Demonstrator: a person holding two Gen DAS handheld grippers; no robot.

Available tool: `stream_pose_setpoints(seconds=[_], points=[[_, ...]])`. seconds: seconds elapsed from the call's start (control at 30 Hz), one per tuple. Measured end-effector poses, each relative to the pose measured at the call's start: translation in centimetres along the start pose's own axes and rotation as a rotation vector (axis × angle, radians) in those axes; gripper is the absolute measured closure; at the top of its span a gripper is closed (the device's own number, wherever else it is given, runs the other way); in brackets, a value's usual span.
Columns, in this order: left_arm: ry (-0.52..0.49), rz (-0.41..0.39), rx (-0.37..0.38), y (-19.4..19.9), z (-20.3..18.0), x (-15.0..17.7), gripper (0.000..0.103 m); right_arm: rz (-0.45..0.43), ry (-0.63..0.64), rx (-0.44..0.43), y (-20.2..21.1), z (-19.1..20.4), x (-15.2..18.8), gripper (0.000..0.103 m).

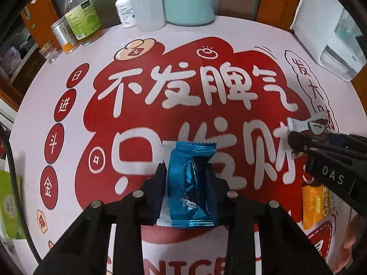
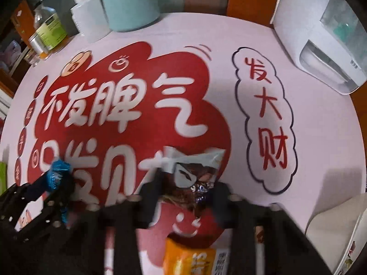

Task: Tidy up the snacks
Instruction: 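Grasp the blue pouch with the left tool while the right tool grasps the brown chocolate pack, then carry the blue pouch and chocolate pack into the white tray and open both tools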

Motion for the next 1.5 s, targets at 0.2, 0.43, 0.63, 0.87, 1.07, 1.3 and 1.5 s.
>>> stream_pose_setpoints(seconds=[0.2,0.43,0.63,0.87,1.07,1.3,1.5], points=[[-0.044,0.017,-0.022,1.5,-0.6,2.8,0.073,0.03,-0.008,-0.054,1.2,-0.1,3.3,0.073],[-0.119,-0.032,-0.009,7.5,-1.8,7.4,0.073,-0.058,0.011,-0.159,8.0,-1.3,9.4,0.073],[-0.216,-0.088,0.043,13.9,-4.9,11.9,0.073,-0.207,0.042,-0.177,15.6,-4.4,16.5,0.073],[-0.336,-0.165,0.145,20.5,-11.8,15.3,0.073,-0.362,-0.043,-0.132,22.6,-12.4,25.1,0.073],[-0.462,-0.222,0.244,24.9,-20.0,17.1,0.073,-0.454,-0.184,-0.082,24.5,-19.5,30.4,0.072],[-0.525,-0.25,0.417,26.2,-29.5,16.5,0.073,-0.51,-0.36,-0.048,23.4,-25.9,33.5,0.071],[-0.555,-0.151,0.486,21.9,-37.0,15.7,0.073,-0.478,-0.484,-0.093,19.5,-29.6,33.9,0.071]])
Point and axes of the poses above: each gripper's, at about its wrist camera, not at the fingertips, and y roughly against the way its jaws point, z to its left, x to its underside, the point moved 8 cm from there along -y, roughly the way its jaws point, and after that the axes turned 15 degrees about z, right-handed, at the moved point
